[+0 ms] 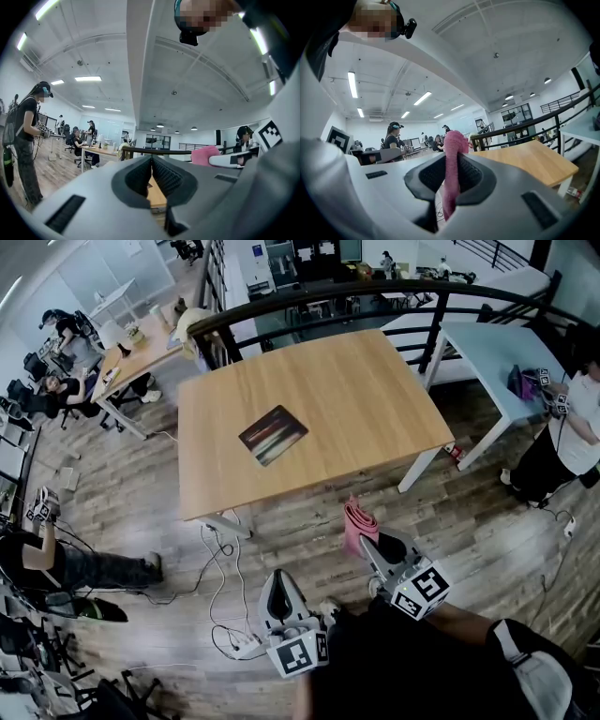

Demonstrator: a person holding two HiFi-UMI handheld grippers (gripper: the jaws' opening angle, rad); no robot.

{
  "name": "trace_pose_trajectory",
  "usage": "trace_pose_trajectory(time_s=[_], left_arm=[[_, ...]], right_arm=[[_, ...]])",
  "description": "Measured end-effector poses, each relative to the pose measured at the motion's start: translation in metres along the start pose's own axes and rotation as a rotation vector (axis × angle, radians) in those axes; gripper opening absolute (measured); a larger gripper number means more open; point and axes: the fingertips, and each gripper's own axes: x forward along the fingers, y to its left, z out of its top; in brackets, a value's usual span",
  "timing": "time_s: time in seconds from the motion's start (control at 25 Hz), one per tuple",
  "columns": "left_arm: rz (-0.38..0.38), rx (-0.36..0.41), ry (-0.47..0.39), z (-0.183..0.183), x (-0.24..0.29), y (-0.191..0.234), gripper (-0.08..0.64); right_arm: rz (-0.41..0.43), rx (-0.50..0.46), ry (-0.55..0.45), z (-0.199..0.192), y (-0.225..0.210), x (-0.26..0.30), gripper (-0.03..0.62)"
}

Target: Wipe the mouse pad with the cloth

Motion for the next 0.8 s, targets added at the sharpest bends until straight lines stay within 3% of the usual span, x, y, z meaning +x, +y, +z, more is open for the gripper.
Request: trace_pose_trajectory(time_s=[0.44, 0.8], left_arm=[[-0.068, -0.009, 0.029, -0.011, 0.004, 0.057, 0.024], [-0.071, -0.022, 0.059, -0.014, 0.047, 0.087, 0.024]], right_arm=[[-0.090, -0.010, -0.001, -0.012, 0.025, 0.031, 0.057], [-0.113, 0.002, 0.004, -0.008, 0.007, 0.084, 0.057]])
